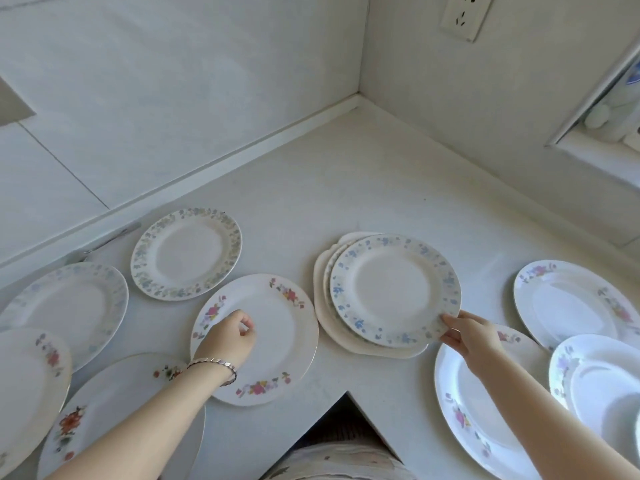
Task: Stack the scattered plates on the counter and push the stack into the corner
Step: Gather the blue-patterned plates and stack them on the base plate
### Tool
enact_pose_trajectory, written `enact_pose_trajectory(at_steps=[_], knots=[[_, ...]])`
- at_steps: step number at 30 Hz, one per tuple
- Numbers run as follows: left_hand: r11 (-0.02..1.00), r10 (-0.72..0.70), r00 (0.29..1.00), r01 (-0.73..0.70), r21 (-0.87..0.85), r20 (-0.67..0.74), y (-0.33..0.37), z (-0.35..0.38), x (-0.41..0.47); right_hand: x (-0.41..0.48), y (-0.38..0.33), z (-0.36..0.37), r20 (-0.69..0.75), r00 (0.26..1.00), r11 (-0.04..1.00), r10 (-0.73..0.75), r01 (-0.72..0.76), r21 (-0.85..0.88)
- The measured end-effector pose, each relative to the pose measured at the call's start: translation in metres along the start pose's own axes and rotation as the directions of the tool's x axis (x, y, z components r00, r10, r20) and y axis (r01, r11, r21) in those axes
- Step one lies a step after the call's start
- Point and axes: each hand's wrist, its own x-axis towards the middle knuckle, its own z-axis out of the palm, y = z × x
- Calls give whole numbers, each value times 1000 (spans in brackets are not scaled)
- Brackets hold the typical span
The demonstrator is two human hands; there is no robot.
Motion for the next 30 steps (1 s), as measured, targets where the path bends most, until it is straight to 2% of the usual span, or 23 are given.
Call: enact_pose_trajectory(at_steps=[3,5,7,10,16,18,22,27,30], knots=[[1000,-10,1000,10,-3,-10,-3,-2,0,3,7,7,-6,1000,999,-11,10,-53],[1000,-24,1000,23,-9,-16,-6,-5,2,4,13,10,-34,999,977,-40,32,-211],[999,-33,999,33,-21,-16,-8,-7,4,7,19,12,-83,990,901,-113,67,-429],[998,-46,999,45,-42,-7,-9,-10,5,6,21,16,-128,959,729,-252,101,-677],[995,-60,998,60,-81,5,-13,-11,2,12,21,24,-120,978,572,-171,-1,-821],[994,-65,998,65,-92,6,-16,-10,1,11,16,30,-126,982,575,-143,-21,-818],[993,-64,998,65,-102,16,-23,-8,1,18,13,36,-174,980,685,-98,-60,-726],[993,-56,998,58,-100,20,-28,-8,3,19,24,36,-207,973,786,-106,-46,-616],[993,-48,999,49,-106,14,-29,-8,5,16,24,38,-207,971,807,-118,-28,-589]])
